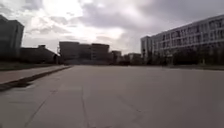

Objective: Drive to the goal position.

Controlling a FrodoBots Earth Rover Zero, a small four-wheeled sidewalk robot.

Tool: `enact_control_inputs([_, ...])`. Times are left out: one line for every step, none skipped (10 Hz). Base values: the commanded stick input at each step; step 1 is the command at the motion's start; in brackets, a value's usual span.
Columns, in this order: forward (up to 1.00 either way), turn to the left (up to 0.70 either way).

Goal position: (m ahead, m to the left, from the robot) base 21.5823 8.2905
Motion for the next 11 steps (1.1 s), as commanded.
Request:
enact_control_inputs([1.00,0.27])
enact_control_inputs([1.00,0.27])
enact_control_inputs([1.00,0.27])
enact_control_inputs([1.00,0.27])
enact_control_inputs([1.00,0.27])
enact_control_inputs([1.00,0.10])
enact_control_inputs([1.00,0.00])
enact_control_inputs([1.00,0.00])
enact_control_inputs([1.00,0.00])
enact_control_inputs([1.00,0.00])
enact_control_inputs([1.00,0.00])
